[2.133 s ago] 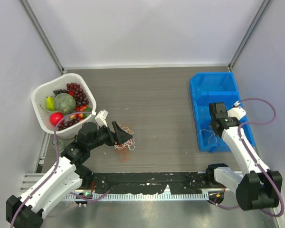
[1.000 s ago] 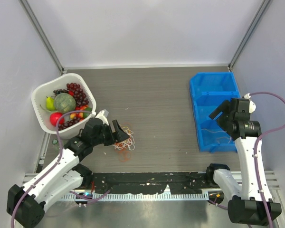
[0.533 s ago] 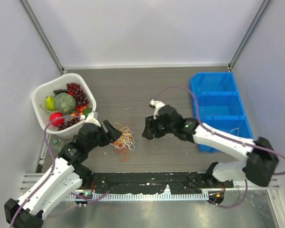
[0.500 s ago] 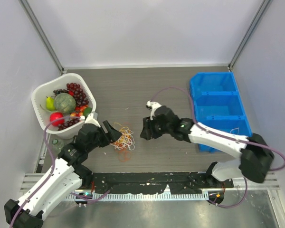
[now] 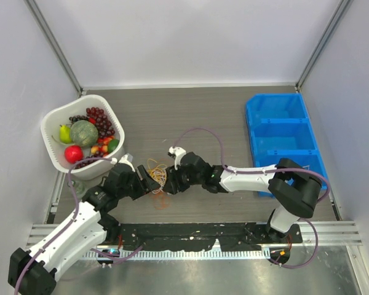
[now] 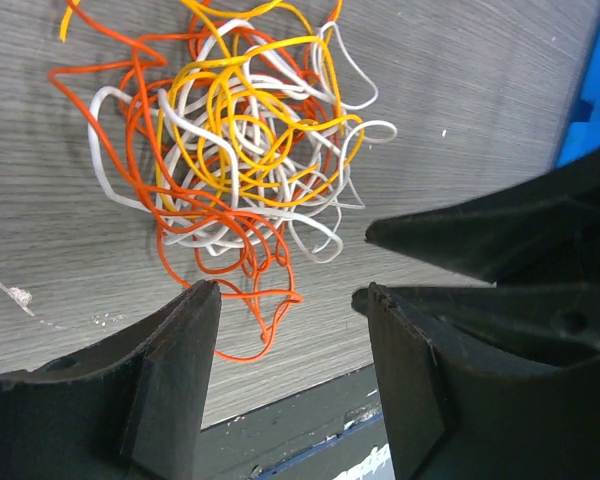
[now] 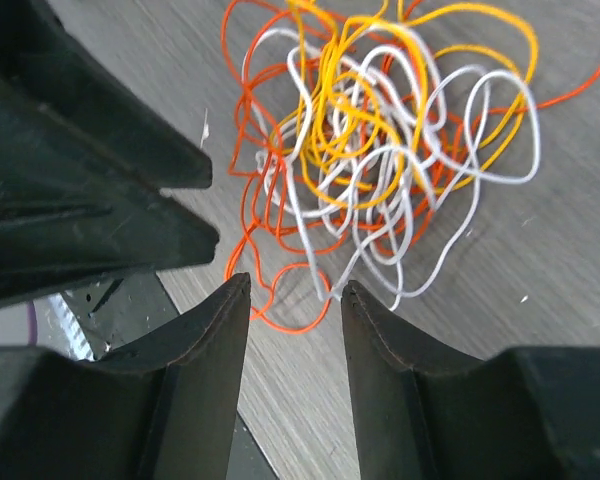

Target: Untangle the cables

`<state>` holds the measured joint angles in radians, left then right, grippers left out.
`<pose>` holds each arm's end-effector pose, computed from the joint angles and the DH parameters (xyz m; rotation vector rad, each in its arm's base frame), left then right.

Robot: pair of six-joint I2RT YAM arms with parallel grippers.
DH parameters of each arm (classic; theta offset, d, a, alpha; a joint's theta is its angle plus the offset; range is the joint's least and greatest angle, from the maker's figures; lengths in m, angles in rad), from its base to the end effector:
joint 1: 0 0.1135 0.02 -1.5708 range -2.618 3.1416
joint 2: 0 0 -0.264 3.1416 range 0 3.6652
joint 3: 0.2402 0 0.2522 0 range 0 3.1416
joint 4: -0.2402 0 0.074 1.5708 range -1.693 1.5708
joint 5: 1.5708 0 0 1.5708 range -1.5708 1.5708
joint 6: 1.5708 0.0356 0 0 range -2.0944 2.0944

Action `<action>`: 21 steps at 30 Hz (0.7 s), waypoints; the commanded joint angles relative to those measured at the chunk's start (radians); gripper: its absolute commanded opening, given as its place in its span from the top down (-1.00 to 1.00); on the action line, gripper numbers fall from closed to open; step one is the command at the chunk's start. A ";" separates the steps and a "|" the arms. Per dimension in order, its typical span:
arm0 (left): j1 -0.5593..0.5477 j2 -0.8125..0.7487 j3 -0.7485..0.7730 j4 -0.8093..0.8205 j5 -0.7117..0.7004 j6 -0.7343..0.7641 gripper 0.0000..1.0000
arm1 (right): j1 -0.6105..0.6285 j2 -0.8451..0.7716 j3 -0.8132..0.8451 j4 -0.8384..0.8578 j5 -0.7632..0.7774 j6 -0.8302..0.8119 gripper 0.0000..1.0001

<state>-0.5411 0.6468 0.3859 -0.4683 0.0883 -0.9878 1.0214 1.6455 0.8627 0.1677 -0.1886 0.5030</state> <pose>0.1210 -0.0764 0.1944 -0.4978 2.4112 -0.8410 0.1743 0.2974 0.1837 -0.7221 2.2690 1.0132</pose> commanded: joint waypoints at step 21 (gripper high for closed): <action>0.003 -0.024 -0.007 0.063 0.024 -0.035 -0.27 | 0.206 0.103 -0.057 0.262 0.186 0.048 -0.05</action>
<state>-0.5411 0.5999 0.3752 -0.4751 0.0460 -1.0187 1.2163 1.7134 0.7509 0.3897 -0.0639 0.5522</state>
